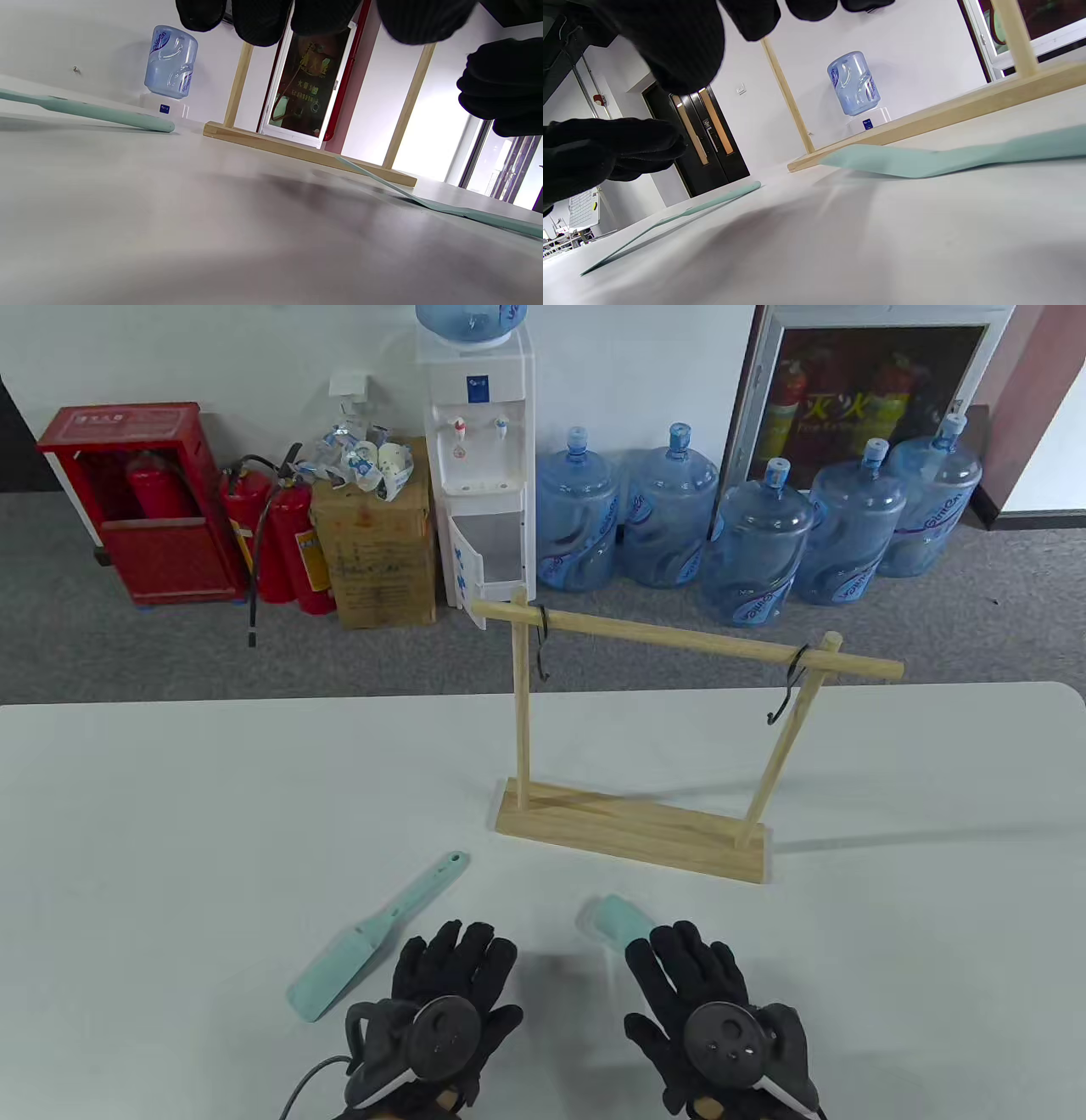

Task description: Hook dessert spatula onto s-hook

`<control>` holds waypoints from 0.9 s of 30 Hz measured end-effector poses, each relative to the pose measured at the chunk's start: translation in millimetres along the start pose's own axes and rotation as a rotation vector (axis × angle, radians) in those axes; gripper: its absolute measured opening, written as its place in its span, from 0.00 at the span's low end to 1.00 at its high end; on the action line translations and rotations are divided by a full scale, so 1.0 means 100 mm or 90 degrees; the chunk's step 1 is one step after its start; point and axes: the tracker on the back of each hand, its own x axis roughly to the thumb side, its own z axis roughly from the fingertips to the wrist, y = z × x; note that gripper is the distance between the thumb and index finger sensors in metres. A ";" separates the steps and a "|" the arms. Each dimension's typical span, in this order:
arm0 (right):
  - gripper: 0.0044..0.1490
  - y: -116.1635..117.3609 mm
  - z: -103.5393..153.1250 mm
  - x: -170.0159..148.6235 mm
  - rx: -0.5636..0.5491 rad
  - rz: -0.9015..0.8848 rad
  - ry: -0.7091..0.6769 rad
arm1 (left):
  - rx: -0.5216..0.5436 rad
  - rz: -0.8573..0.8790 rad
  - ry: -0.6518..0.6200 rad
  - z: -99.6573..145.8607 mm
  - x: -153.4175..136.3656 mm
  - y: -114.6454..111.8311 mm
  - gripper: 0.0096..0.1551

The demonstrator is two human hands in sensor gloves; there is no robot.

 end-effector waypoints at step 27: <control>0.58 -0.32 0.13 -0.74 -0.002 -0.056 0.180 | 0.014 0.007 0.027 0.00 -0.11 0.05 0.41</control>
